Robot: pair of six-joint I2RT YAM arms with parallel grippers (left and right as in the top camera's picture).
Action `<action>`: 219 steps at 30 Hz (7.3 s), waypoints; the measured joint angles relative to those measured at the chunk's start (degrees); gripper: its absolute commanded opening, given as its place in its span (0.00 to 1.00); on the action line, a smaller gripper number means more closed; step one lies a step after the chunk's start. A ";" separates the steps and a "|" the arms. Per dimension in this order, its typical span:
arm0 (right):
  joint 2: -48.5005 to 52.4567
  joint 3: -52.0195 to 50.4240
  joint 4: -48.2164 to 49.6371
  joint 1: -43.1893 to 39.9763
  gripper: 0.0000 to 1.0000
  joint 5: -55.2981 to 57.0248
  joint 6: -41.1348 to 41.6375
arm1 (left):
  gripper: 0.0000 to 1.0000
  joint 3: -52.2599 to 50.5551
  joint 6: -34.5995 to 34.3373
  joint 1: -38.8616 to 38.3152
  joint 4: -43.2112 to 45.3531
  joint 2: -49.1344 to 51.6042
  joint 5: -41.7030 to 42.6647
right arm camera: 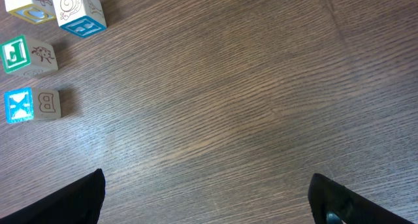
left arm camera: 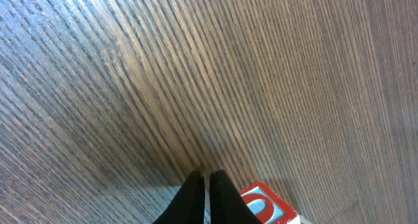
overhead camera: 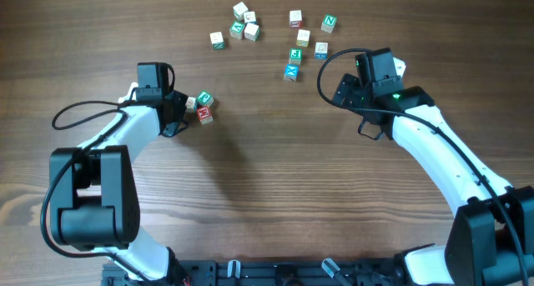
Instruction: Form a circle
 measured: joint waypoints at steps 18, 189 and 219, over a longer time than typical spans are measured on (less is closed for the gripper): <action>-0.02 0.00 0.00 0.00 1.00 0.00 0.02 | 0.12 0.00 -0.02 0.00 1.77 0.00 -0.68; 0.00 0.00 0.02 0.00 1.00 0.00 0.00 | 0.04 0.33 9.11 -18.86 -12.61 -3.26 -8.96; 0.00 0.00 0.02 0.00 1.00 0.00 0.00 | 0.04 0.33 8.74 -18.86 -10.86 -2.62 -11.58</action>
